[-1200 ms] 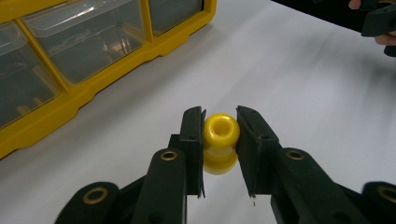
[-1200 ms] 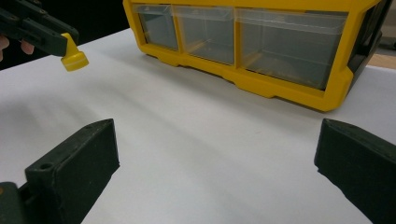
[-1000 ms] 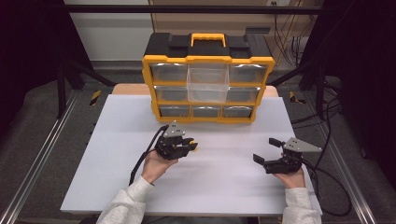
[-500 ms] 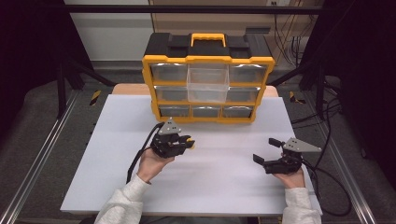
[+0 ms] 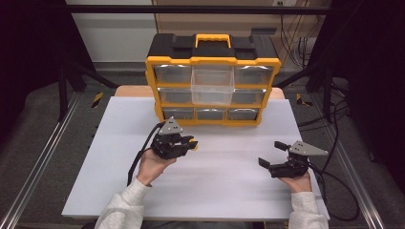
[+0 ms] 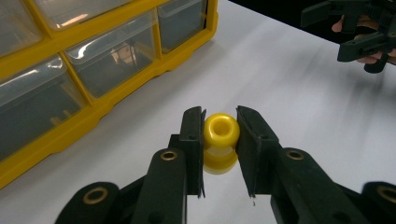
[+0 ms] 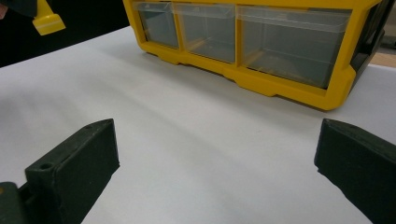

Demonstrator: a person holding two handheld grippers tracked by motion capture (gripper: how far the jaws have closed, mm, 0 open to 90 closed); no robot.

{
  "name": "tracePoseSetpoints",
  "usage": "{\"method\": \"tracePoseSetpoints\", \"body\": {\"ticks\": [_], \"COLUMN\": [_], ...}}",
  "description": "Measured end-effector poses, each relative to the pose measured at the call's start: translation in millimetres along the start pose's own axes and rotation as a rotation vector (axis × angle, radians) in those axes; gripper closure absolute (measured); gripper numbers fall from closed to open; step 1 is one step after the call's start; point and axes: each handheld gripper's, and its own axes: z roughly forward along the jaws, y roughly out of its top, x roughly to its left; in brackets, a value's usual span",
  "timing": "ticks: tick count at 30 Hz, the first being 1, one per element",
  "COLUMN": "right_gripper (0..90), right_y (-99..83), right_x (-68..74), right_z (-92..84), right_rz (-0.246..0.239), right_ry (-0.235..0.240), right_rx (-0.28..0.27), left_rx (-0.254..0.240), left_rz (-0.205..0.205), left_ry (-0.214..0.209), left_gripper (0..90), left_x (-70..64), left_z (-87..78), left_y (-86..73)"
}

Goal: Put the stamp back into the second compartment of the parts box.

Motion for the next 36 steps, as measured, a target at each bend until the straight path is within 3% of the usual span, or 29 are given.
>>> {"method": "tracePoseSetpoints", "body": {"ticks": [15,36], "right_gripper": [0.3,0.3], "right_y": [0.2,0.4], "right_x": [0.0,0.3], "right_z": [-0.4,-0.5], "right_rz": [-0.001,0.0], "right_ry": [-0.004,-0.002], "right_rx": [-0.003,-0.007], "left_rx": [-0.041,-0.058], "left_rz": [0.0,0.039], "left_ry": [-0.006,-0.003], "left_gripper": [72.1,72.1], "left_x": [3.0,-4.0], "left_z": [-16.0,-34.1], "left_y": [14.4,42.9]}}
